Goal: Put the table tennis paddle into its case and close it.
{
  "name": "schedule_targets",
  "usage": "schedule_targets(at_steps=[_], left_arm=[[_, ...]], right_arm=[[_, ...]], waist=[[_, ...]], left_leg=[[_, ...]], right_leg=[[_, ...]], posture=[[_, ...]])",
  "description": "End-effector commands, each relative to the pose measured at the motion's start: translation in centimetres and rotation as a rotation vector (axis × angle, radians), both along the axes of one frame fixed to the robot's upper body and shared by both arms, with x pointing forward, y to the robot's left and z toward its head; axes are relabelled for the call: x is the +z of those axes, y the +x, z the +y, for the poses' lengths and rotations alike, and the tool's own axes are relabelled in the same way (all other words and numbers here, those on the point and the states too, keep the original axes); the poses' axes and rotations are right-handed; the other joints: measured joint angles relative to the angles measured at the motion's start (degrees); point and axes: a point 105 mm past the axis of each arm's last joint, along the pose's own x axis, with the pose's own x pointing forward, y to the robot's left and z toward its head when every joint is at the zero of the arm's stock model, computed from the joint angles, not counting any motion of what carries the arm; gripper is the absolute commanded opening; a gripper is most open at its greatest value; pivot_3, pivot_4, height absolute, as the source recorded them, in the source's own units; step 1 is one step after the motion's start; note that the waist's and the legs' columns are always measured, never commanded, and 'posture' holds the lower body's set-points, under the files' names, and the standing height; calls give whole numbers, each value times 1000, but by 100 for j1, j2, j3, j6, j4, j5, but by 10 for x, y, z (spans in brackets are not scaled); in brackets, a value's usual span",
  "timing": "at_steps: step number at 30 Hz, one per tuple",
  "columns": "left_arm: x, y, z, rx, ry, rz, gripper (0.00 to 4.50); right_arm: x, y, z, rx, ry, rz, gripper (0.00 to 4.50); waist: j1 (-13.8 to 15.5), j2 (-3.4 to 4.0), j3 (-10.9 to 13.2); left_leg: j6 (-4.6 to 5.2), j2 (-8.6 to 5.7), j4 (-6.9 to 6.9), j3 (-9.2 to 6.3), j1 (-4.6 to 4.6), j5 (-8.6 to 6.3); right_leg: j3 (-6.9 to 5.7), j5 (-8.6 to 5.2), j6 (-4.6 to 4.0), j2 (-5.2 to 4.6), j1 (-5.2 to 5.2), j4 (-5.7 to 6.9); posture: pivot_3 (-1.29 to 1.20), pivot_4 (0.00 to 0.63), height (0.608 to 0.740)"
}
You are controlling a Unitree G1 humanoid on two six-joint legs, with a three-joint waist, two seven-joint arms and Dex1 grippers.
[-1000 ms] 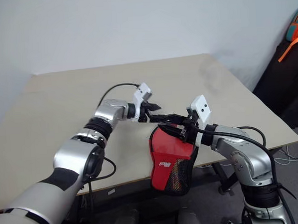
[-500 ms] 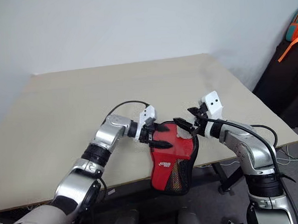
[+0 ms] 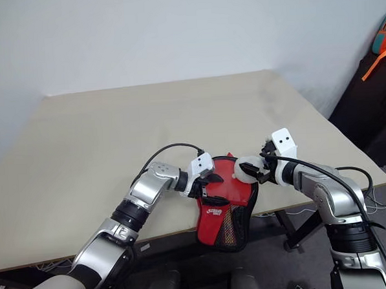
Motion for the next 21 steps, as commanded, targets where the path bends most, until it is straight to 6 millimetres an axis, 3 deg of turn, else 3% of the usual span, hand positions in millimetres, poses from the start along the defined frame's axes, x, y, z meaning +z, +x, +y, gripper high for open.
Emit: schedule_targets(at_steps=[1,2,5,12,16,21], left_arm=[[7,6,-4,-5,7,-19,4452],[5,6,-4,-8,21,-22,4452],[-2,7,-5,-31,77,-37,4452],[-8,5,-11,-76,108,-31,4452],[-12,5,-15,-82,141,-47,4452],[-17,3,-20,-92,164,-50,4452]], right_arm=[[1,0,-10,-40,-22,26,4463],[-2,-1,-10,-40,-25,41,4463],[-5,-4,-13,-56,-30,64,3884],[-13,-15,-16,-64,-41,125,1600],[-17,-32,-18,-16,-54,152,977],[-10,-40,-26,-4,-50,121,676]], waist=[[0,0,0],[0,0,0],[0,0,0],[3,0,-3],[54,0,-7],[150,0,-8]], left_leg=[[0,0,0,0,0,0],[0,0,0,0,0,0],[1,0,1,-2,1,0],[3,-1,3,-3,3,-2],[6,-4,6,-4,3,-4],[-12,-5,16,-4,6,-20]], right_leg=[[0,0,0,0,1,0],[0,0,0,0,0,0],[-1,0,0,0,2,0],[-1,-1,0,-1,7,-2],[-3,-1,1,-4,12,-5],[-3,-1,1,-5,18,-7]], posture=[[0,0,740],[0,0,740],[0,0,740],[0,0,740],[0,0,740],[0,0,740]])
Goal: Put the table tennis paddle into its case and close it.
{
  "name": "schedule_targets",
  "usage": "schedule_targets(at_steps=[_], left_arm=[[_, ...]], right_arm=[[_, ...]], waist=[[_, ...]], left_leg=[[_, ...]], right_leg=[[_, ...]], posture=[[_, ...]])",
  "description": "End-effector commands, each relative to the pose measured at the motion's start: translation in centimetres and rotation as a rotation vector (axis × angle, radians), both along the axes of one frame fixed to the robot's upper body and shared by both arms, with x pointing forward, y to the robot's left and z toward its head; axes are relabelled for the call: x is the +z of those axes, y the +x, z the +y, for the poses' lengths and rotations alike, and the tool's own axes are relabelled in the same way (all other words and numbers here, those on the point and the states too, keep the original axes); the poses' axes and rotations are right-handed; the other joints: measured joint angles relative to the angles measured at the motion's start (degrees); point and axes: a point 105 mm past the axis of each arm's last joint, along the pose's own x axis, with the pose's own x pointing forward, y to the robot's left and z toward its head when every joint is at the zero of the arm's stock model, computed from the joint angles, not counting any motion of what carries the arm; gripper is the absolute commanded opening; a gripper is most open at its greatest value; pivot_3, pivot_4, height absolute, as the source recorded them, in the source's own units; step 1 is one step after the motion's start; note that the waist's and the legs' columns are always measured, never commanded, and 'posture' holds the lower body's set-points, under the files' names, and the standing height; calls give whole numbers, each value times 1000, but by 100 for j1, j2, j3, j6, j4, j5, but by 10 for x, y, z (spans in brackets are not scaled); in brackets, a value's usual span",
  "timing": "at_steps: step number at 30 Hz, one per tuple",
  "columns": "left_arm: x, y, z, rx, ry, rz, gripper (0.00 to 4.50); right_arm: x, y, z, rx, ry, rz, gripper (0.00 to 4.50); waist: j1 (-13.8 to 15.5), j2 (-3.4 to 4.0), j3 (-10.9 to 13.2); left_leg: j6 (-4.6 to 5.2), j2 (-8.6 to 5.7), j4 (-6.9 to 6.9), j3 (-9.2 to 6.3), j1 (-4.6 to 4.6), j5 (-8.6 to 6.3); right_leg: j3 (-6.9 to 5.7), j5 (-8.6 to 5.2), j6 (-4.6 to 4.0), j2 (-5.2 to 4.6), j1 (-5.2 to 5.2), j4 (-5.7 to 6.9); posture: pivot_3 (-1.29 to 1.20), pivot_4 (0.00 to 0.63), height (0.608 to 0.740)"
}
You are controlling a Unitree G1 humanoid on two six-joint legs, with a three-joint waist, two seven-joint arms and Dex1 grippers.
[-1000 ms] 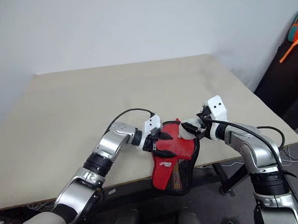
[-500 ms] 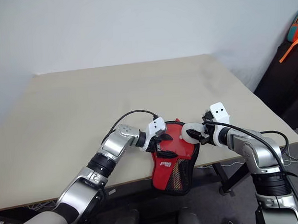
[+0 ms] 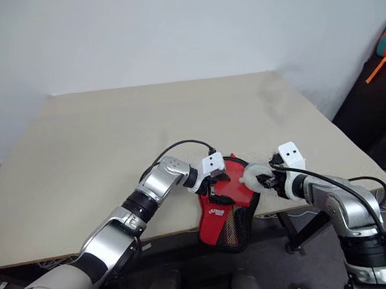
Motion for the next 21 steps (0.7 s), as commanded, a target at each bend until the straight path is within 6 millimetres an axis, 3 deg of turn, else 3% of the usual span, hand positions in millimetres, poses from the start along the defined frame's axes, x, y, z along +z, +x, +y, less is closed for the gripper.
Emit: schedule_targets(at_steps=[1,10,17,21], left_arm=[[-14,-2,2,-4,76,5,4452],[-17,-4,-1,-13,112,2,4452],[-22,-2,3,-4,135,9,4452],[-22,-1,3,-6,139,9,4452]], right_arm=[[7,-6,-11,3,-8,-22,652],[23,-25,-34,34,35,-93,610],[13,-42,-55,62,-2,-25,587],[-4,-64,-63,171,-148,56,586]], waist=[[32,0,0],[139,-1,0],[142,-1,1],[143,0,0]], left_leg=[[0,-1,2,-1,0,0],[5,-7,16,-1,-1,-5],[6,-7,21,-2,-1,-7],[8,-8,27,-2,-1,-12]], right_leg=[[0,0,0,0,0,0],[2,0,0,-5,0,-1],[1,-1,1,-5,0,-1],[1,-2,2,-7,1,-2]], posture=[[0,0,740],[0,0,740],[0,0,740],[0,0,740]])
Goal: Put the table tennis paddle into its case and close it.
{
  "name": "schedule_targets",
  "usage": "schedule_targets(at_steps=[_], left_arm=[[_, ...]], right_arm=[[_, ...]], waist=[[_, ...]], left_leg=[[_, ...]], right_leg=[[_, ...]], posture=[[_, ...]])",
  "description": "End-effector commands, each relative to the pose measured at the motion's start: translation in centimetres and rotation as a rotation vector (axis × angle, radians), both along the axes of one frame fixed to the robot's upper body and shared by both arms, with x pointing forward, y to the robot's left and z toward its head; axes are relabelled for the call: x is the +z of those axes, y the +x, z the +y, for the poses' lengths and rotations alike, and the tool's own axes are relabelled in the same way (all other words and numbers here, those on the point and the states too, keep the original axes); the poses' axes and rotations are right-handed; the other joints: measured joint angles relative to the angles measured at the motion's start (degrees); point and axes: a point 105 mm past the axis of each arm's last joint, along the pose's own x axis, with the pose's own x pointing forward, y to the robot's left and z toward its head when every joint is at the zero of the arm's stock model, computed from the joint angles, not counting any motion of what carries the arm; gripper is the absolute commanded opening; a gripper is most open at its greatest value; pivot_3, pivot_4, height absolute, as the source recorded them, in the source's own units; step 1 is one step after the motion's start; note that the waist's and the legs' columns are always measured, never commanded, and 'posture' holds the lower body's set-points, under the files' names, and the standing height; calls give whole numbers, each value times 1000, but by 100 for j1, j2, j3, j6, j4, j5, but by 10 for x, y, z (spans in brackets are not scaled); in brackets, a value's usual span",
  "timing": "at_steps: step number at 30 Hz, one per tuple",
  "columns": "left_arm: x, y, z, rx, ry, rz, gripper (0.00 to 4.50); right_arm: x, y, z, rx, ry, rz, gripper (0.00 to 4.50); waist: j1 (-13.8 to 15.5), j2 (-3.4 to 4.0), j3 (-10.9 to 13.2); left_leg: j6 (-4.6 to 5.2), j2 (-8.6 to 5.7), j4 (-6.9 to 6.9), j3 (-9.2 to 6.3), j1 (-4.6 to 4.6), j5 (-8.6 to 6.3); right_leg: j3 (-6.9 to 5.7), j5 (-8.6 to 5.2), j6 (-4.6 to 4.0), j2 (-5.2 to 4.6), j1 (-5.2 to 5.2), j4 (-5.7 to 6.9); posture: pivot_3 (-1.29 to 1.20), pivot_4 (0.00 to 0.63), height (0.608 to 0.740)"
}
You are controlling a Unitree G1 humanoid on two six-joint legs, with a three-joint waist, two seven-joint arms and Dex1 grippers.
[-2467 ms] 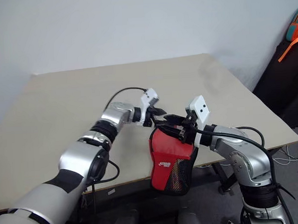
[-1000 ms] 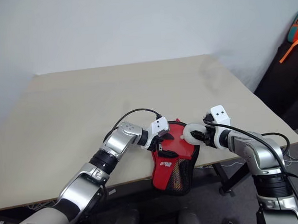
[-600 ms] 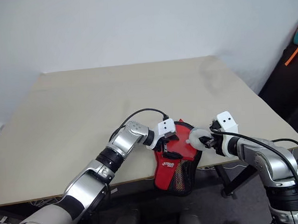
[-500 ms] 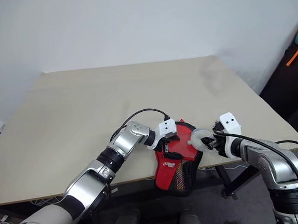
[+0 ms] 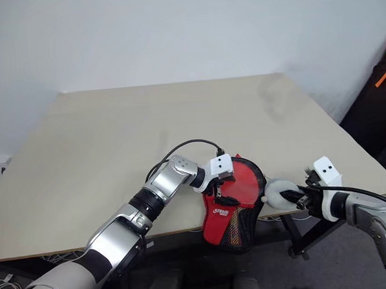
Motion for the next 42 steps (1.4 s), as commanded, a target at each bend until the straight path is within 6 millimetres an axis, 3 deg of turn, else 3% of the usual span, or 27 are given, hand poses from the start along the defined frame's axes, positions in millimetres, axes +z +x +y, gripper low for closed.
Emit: schedule_targets(at_steps=[1,11,16,30,42], left_arm=[[-20,1,13,25,96,34,4452],[-18,7,8,45,82,29,4452],[-16,8,6,78,47,75,4452],[-18,17,7,140,43,59,4452],[-12,31,18,202,41,43,4452]], right_arm=[[1,-14,-2,119,-89,12,585],[5,-56,28,439,-93,93,583],[-9,-85,34,609,-148,152,559],[-14,-134,63,906,-113,225,557],[3,-152,128,1116,82,122,531]], waist=[[-2,0,0],[2,-13,7],[-1,-14,7],[-8,-21,8],[-17,-42,8]], left_leg=[[0,0,2,0,1,-1],[5,0,35,-1,0,-19],[9,1,53,-1,-1,-34],[10,2,62,2,1,-42],[5,10,58,4,2,-46]], right_leg=[[0,0,0,0,0,0],[-3,-2,3,-3,9,-1],[-4,-5,8,-5,14,-3],[-5,-8,13,-8,19,-7],[-10,-8,13,-6,13,-7]], posture=[[0,0,740],[0,0,740],[0,0,740],[0,0,740],[0,0,740]])
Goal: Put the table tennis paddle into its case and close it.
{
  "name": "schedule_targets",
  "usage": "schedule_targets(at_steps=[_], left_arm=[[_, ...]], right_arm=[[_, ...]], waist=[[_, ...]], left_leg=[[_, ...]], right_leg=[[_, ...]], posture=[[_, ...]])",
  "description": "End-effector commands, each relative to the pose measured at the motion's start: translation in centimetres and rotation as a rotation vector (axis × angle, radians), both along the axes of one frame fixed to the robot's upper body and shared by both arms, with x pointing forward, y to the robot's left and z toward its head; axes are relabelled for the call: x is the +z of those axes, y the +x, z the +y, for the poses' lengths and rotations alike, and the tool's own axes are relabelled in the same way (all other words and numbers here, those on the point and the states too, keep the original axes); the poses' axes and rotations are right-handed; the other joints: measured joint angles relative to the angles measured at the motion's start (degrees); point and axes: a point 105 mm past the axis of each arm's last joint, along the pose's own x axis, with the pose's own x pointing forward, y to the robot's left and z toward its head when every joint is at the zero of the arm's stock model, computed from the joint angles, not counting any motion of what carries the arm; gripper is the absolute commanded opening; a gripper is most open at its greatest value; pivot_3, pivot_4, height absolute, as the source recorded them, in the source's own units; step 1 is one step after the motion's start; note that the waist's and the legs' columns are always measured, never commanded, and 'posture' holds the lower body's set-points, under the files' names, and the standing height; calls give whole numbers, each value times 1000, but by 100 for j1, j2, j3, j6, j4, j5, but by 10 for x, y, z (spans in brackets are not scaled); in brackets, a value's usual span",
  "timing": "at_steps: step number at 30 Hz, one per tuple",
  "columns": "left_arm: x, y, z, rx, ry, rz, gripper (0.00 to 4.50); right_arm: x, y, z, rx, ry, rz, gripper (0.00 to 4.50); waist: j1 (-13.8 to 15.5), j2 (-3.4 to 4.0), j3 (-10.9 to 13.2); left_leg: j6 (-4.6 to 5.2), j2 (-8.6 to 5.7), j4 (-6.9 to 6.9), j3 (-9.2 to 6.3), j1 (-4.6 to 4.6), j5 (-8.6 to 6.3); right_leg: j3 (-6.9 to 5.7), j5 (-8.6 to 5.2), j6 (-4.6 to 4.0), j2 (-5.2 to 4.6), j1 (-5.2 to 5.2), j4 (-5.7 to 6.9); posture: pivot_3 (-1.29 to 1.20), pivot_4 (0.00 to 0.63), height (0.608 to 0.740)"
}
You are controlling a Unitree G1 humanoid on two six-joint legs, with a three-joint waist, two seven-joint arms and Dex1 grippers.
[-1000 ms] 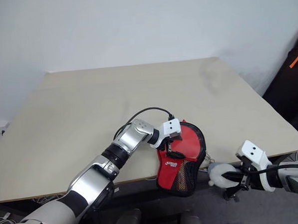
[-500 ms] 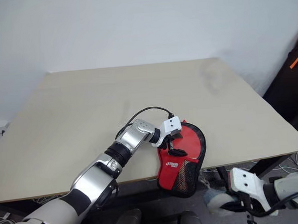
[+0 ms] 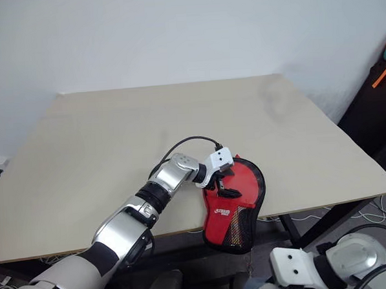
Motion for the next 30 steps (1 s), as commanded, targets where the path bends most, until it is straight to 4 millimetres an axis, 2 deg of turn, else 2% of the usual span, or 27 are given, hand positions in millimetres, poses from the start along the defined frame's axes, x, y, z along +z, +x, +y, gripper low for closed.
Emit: schedule_targets(at_steps=[1,9,13,21,25,30], left_arm=[[-13,9,21,69,72,21,4452],[-13,11,23,72,87,14,4452],[-11,9,20,58,82,24,4452],[-12,8,22,46,98,23,4452],[-12,8,23,45,101,23,4452],[-13,8,24,44,108,24,4452]], right_arm=[[9,-11,21,85,79,13,531],[29,-3,34,93,136,-46,530],[24,13,40,79,142,-79,516],[14,26,46,21,156,-111,485],[10,42,54,-5,152,-164,485],[0,84,75,-55,139,-246,482]], waist=[[-13,-4,-1],[-27,-7,-4],[-28,-8,-6],[-29,-7,-11],[-31,-6,-11],[-46,-8,-10]], left_leg=[[-1,2,0,1,0,-1],[-6,9,-3,3,1,-6],[-6,10,-1,3,0,-6],[-6,11,-3,5,1,-7],[-6,13,-2,9,0,-7],[-6,16,-3,9,2,-6]], right_leg=[[-1,0,0,1,0,0],[-5,0,0,3,-3,1],[-7,0,-1,2,-3,0],[-7,1,-1,2,-3,1],[-7,1,-1,2,-6,2],[-8,2,-3,7,-9,7]], posture=[[0,0,740],[0,0,740],[0,0,740],[0,0,740],[0,0,740],[0,0,740]])
